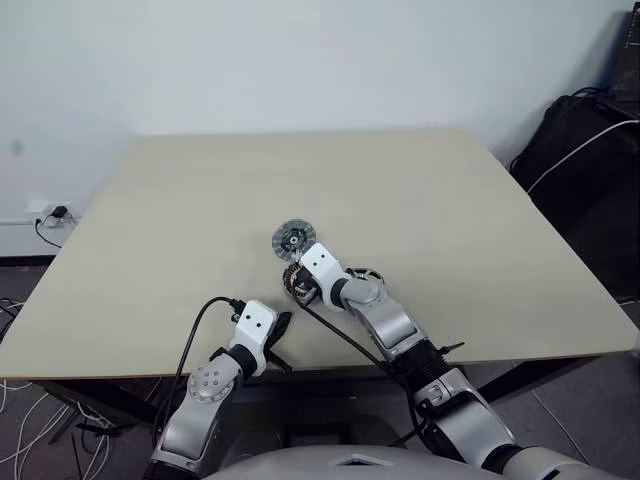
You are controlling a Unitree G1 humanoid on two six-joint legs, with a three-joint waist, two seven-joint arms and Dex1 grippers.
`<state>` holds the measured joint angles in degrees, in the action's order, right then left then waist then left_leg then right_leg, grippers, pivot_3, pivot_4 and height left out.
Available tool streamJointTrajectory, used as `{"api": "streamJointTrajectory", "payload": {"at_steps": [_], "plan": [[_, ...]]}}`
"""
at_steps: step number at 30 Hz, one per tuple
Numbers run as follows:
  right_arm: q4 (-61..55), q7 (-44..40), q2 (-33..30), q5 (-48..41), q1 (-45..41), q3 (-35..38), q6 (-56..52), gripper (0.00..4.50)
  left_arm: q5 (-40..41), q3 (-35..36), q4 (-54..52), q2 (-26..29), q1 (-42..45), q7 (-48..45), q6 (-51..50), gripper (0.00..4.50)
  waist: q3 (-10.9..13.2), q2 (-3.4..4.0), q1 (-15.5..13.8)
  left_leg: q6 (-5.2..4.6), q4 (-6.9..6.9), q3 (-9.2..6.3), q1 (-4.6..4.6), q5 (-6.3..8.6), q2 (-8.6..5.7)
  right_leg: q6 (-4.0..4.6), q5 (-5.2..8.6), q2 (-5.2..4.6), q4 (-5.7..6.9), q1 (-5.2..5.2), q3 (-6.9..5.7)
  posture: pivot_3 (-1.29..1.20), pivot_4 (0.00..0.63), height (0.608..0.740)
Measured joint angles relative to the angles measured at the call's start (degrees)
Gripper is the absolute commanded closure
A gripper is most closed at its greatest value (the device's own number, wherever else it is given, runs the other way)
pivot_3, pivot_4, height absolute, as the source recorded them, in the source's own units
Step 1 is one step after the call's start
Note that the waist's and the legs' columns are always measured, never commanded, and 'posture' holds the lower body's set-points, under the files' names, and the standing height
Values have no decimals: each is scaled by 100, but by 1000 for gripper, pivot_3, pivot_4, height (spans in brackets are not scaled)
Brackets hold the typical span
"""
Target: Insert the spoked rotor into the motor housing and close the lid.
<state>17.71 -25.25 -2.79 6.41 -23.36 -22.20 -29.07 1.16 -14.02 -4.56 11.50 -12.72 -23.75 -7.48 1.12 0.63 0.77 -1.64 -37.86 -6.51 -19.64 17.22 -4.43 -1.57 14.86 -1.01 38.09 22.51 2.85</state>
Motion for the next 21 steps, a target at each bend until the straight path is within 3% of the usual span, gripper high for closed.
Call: {"api": "streamJointTrajectory", "payload": {"at_steps": [8,16,19,21], "plan": [[1,186,30,14,25,-16,268,4473,0,0,0,-2,-1,2,0,4500,0,0,-13,0,0,-1,-1,0,-1,0,0,-1,0,-1,-1,0,0,740],[-948,559,-263,-319,554,956,395,4473,-31,35,-4,7,-64,143,51,4500,0,0,-18,-2,1,-2,-5,2,-1,-1,0,-2,-2,1,0,0,0,740],[-1591,587,-490,-570,947,1482,113,3926,-57,79,-12,0,-85,254,83,4500,1,0,-38,-5,1,-3,-7,3,-1,-2,1,-4,-5,-2,-1,0,0,740],[-1981,620,-680,-742,1260,1843,-117,3305,-55,124,-12,-7,-88,293,100,4500,1,0,-51,-6,0,-2,-8,4,-1,-4,2,-5,-7,-2,-1,0,0,740]]}}
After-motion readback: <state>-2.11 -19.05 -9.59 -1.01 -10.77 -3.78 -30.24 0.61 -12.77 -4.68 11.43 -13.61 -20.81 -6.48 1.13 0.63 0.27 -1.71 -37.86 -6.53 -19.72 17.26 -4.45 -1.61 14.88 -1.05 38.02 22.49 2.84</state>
